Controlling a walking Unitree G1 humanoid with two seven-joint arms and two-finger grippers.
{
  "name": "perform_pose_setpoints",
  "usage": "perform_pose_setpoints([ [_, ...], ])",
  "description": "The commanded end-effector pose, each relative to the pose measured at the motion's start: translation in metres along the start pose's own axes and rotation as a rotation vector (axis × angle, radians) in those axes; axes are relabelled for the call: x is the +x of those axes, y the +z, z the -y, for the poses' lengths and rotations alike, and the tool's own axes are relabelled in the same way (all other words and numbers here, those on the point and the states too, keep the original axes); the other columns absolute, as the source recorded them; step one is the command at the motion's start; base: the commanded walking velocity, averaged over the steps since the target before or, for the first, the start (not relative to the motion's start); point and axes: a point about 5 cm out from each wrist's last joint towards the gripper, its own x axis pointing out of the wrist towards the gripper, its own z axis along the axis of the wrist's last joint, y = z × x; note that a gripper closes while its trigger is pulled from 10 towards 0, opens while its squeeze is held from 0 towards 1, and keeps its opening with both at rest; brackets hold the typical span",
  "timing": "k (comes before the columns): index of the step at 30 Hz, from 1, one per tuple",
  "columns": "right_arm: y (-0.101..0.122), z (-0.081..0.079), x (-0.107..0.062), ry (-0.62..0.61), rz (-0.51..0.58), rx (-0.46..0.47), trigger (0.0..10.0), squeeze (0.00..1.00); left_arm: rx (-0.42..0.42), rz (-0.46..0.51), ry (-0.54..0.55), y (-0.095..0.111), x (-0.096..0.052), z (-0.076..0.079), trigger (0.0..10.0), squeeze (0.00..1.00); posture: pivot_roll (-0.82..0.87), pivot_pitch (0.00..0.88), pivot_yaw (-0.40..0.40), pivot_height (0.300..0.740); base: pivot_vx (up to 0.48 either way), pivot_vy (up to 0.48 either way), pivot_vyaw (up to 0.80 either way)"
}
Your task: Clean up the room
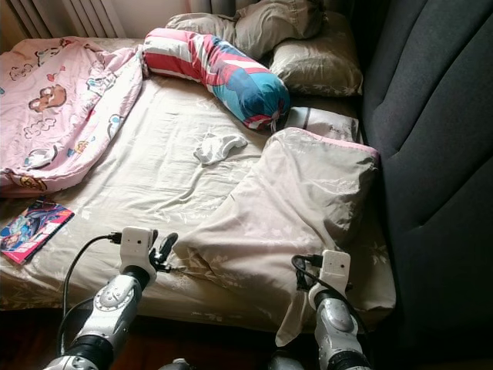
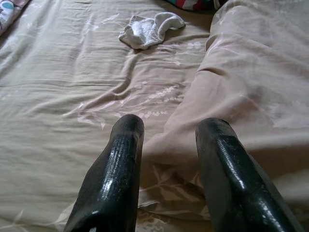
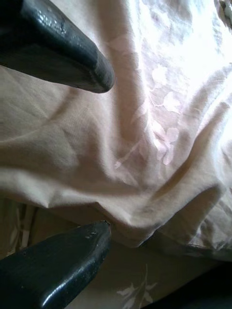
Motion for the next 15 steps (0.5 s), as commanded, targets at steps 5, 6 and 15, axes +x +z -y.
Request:
perform_pose_setpoints([
  [5,-0.013,0.0,-0.005,0.002,-0.056,0.001,10.0,0.0,-0.011,0.001,0.005,-0.003,-0.003,0.0,10.0,0.0,-0.03,0.15,0.008,0.69,0.0,0.0,0.0],
  [6,-0.015,0.001,-0.005,0.001,-0.062,0.001,10.0,0.0,-0.012,0.001,0.003,-0.003,-0.003,0.0,10.0,0.0,-0.03,0.149,0.007,0.69,0.0,0.0,0.0],
  [15,-0.021,0.003,-0.008,0.004,-0.096,0.002,10.0,0.0,-0.01,-0.001,-0.003,-0.004,-0.003,0.002,10.0,0.0,-0.03,0.144,0.004,0.69,0.0,0.0,0.0],
])
